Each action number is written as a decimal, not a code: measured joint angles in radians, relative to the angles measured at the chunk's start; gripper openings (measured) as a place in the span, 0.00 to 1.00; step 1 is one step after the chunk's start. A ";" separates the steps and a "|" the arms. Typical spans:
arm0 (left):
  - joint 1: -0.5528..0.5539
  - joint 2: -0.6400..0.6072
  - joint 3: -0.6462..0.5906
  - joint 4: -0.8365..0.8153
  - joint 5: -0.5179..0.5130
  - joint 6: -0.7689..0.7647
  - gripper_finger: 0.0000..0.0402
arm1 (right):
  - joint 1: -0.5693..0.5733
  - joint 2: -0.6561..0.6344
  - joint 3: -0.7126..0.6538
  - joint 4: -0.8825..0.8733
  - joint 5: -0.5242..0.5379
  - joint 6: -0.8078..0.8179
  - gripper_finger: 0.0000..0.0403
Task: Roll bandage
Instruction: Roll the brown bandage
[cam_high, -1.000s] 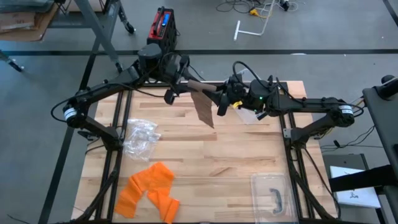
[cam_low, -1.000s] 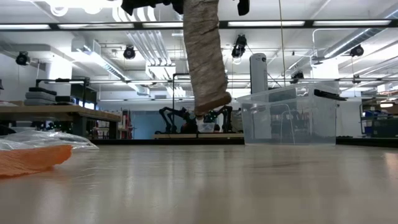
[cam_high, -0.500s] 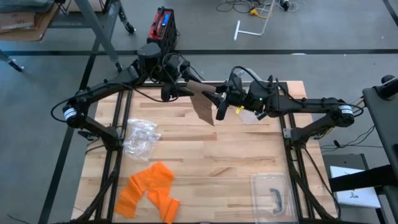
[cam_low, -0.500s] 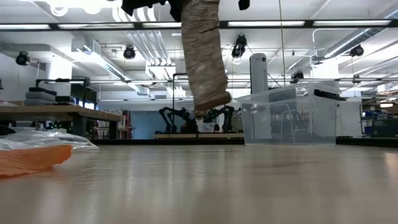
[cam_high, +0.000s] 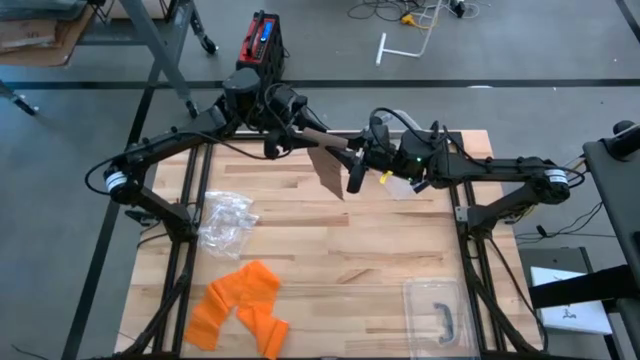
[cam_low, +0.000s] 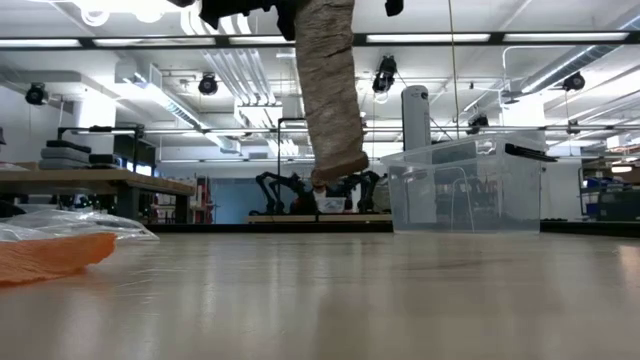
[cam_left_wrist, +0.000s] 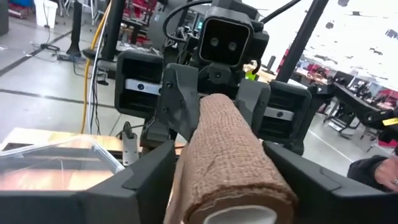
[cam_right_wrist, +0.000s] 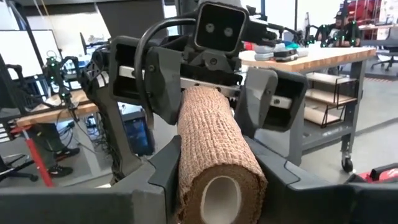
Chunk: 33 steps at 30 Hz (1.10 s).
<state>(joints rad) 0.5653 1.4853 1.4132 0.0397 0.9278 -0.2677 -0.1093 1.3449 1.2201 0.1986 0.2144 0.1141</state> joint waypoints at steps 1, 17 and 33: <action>0.003 0.000 0.000 0.002 0.002 0.014 0.53 | 0.000 0.000 0.000 -0.003 0.000 0.010 0.31; 0.015 0.029 0.000 0.030 0.038 0.083 0.67 | 0.000 0.000 -0.001 -0.011 -0.003 0.050 0.31; 0.015 0.036 0.000 0.028 0.063 0.119 0.45 | -0.001 0.000 -0.001 -0.005 0.005 0.050 0.31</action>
<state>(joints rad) 0.5808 1.5215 1.4132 0.0681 0.9905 -0.1487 -0.1101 1.3449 1.2190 0.1932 0.2197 0.1642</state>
